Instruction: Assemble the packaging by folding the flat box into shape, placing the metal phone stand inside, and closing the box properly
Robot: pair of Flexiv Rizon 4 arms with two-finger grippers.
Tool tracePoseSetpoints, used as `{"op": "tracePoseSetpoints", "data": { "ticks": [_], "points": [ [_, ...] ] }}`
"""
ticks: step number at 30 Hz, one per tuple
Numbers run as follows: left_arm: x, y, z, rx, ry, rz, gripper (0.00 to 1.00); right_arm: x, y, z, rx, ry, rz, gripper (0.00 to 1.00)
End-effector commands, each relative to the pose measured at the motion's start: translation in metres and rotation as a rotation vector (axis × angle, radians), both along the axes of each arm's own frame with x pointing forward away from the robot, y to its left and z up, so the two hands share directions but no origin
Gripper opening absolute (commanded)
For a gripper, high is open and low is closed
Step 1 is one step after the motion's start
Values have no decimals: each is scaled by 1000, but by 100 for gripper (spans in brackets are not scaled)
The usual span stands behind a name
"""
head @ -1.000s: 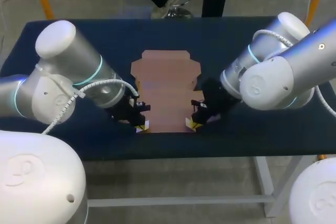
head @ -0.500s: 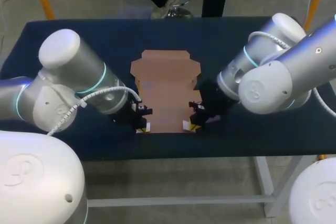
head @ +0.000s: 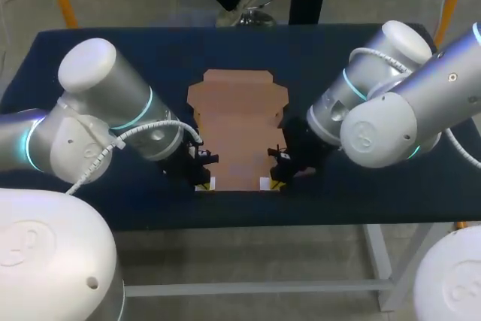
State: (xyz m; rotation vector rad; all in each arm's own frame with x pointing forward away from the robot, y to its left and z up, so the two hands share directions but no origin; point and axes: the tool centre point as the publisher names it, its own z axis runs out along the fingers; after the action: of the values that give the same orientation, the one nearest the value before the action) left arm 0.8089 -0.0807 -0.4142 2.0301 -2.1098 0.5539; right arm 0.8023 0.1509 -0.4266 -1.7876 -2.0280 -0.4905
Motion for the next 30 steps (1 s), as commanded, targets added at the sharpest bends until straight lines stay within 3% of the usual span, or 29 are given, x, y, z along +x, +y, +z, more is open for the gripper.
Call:
{"op": "tracePoseSetpoints", "data": {
  "ticks": [1, 8, 12, 30],
  "points": [
    [6, 0, -9, 10, 5, 1, 0, -1, 2, -12, -10, 0, -4, 0],
    [5, 2, 4, 7, -5, 1, 0, -1, -3, 8, 9, -43, -13, 0],
    [7, 5, 14, -2, 6, -10, 0, 2, -11, 21, 63, -53, -11, 0],
    [23, 24, 50, -38, 23, -16, 0, 21, -45, 51, 179, -46, -34, 0]
  ]
}}
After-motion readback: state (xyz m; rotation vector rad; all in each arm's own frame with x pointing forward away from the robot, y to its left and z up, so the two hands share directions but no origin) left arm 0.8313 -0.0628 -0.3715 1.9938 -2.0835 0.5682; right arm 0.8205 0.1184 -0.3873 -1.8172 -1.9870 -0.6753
